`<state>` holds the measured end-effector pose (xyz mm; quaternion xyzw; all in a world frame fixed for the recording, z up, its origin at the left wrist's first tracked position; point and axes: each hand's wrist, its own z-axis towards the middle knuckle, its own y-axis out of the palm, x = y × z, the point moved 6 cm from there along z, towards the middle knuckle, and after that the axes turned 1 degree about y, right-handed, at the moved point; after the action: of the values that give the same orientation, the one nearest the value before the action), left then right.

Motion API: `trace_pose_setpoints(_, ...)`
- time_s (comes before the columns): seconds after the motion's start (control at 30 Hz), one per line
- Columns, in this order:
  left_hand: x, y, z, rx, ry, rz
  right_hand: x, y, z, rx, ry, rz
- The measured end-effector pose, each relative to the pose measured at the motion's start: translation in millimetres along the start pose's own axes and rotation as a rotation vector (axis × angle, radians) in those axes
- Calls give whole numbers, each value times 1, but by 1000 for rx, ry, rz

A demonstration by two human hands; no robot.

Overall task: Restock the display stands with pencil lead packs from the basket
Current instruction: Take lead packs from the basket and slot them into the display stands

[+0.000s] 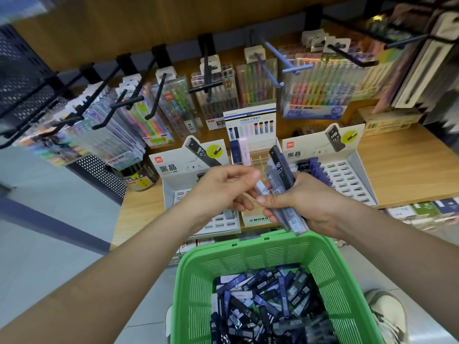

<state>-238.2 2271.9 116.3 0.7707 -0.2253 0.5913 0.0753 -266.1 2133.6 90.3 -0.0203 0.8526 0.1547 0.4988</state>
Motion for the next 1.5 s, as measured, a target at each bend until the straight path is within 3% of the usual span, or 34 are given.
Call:
trace_pose_setpoints(0.1, 1, 2, -3, 23, 6, -27, 2, 9, -1, -42, 18, 9)
trace_pose_setpoints(0.27, 1, -25, -7, 95, 38, -111, 12, 9, -7, -143, 227, 9)
trace_pose_setpoints(0.43, 4, -45, -12, 192, 72, -53, 15, 9, -1, -112, 200, -33)
trace_pose_setpoints(0.57, 3, -75, -15, 341, 109, 218, 19, -2, 4, 39, 221, -1)
trace_pose_setpoints(0.67, -16, -82, -12, 411, 89, 499, 20, -7, 3, 41, 259, 86)
trace_pose_setpoints(0.77, -38, -71, -6, 353, 93, 778, 19, -5, 3, -17, 277, 124)
trace_pose_setpoints(0.9, -53, -63, -1, 322, 90, 939, 17, -1, 2, -62, 273, 175)
trace_pose_setpoints(1.33, -57, -37, 2, 131, 161, 1155, 14, -11, -1, 63, 211, 191)
trace_pose_setpoints(1.5, -57, -34, 2, 166, 254, 1100, 14, -10, 0, 63, 207, 177)
